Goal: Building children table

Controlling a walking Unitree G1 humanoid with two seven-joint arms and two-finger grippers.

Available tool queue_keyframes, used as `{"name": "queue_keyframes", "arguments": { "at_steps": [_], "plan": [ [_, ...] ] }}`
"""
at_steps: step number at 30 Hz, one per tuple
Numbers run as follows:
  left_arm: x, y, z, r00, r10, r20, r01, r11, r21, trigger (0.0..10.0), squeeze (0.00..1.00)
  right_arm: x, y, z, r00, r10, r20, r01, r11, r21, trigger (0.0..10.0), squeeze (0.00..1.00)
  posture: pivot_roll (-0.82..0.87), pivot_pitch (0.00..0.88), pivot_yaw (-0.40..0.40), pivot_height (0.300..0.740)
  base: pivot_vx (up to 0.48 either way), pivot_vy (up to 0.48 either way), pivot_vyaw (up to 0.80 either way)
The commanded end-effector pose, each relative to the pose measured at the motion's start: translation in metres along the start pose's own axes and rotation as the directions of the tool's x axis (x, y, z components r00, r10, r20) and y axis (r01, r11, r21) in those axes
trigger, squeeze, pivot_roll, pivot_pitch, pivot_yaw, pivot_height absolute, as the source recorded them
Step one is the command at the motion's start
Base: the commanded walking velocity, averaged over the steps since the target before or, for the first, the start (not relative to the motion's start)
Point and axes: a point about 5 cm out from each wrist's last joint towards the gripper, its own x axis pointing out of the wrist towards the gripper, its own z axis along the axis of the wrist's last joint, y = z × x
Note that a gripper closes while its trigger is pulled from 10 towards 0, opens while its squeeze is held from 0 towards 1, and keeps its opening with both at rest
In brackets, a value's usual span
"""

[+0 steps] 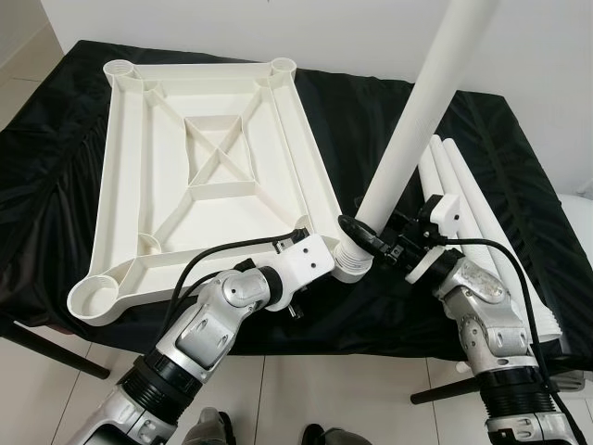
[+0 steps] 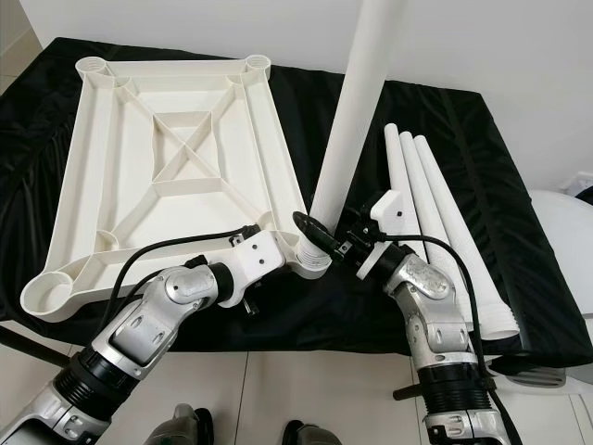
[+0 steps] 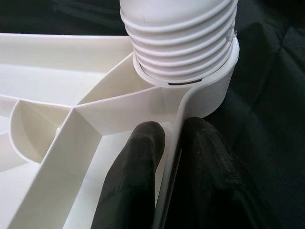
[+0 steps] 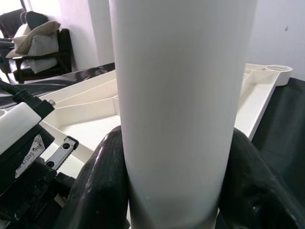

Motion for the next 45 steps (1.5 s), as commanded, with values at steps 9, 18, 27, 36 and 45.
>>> {"name": "queue_keyframes", "arguments": {
  "at_steps": [9, 18, 27, 36, 45],
  "plan": [
    [0.004, -0.006, 0.001, 0.999, -0.035, -0.017, 0.035, 0.999, 0.018, 10.0, 0.00, -0.026, 0.009, -0.040, 0.975, -0.108, -0.193, 0.130, 0.985, 0.109, 10.0, 0.00, -0.07, 0.178, -0.041, 0.740, 0.000, 0.000, 0.00],
    [0.005, -0.007, 0.004, 1.000, -0.022, -0.005, 0.022, 1.000, 0.000, 10.0, 0.00, -0.027, 0.014, -0.038, 0.970, -0.157, -0.184, 0.177, 0.979, 0.102, 10.0, 0.00, -0.08, 0.185, -0.044, 0.740, 0.000, 0.000, 0.00],
    [0.005, -0.008, 0.007, 1.000, -0.008, 0.001, 0.008, 1.000, -0.008, 10.0, 0.00, -0.027, 0.018, -0.037, 0.965, -0.182, -0.187, 0.203, 0.974, 0.098, 10.0, 0.00, -0.08, 0.187, -0.047, 0.740, 0.000, 0.000, 0.00],
    [0.007, -0.007, 0.011, 1.000, 0.006, 0.009, -0.006, 1.000, -0.019, 10.0, 0.00, -0.027, 0.022, -0.037, 0.959, -0.212, -0.190, 0.232, 0.968, 0.090, 10.0, 0.00, -0.08, 0.189, -0.045, 0.740, 0.000, 0.000, 0.00],
    [0.007, -0.005, 0.011, 0.999, 0.039, 0.002, -0.039, 0.998, -0.042, 10.0, 0.00, -0.030, 0.026, -0.038, 0.948, -0.252, -0.195, 0.274, 0.958, 0.090, 10.0, 0.00, -0.09, 0.189, -0.041, 0.740, 0.000, 0.000, 0.00]
  ]
}}
